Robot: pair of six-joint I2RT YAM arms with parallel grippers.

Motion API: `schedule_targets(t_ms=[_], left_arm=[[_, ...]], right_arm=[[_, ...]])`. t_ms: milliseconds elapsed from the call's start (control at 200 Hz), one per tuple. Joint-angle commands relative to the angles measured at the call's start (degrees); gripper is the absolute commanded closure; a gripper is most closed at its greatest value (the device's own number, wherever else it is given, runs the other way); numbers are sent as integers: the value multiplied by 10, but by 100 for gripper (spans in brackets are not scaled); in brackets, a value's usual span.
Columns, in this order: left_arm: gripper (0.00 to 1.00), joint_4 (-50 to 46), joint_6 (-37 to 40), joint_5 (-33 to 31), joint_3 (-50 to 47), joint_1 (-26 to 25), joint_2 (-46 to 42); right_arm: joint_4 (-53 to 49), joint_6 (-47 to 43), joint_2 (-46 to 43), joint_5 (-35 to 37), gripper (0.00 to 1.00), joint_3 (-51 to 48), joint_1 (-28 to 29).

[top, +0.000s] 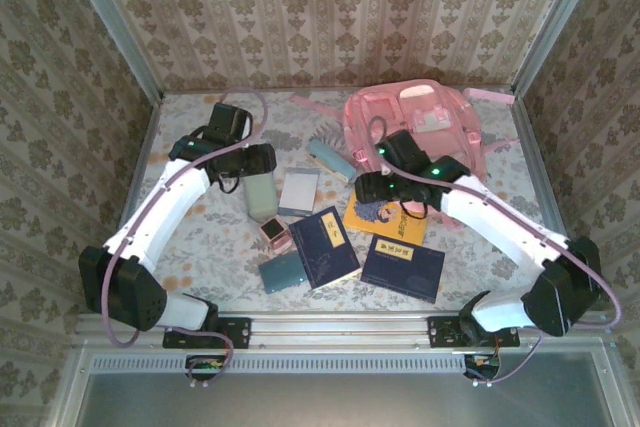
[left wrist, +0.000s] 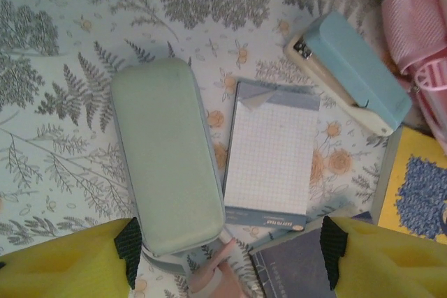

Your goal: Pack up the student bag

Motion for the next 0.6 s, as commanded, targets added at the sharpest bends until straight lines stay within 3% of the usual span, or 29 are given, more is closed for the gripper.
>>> schedule_targets(t_ms=[0,115,255,400,595], left_arm=[[28,-18,-33,-22,-19,21,-28],[28,-28,-71,-42,-41,63,-72],[27,-25,-119,-76,-90,123,-150],[23,-37,-153,-106,-132,162,-204],[23,-38,-163,-105,-148,170,-233]], right_arm=[[-14,-25,59,-15,18,50,88],[-16,-19,133,-3,10,116,160],[-44,-25,248,20,8,232,220],[-81,-29,358,41,6,342,253],[-119,-20,450,77,6,422,261]])
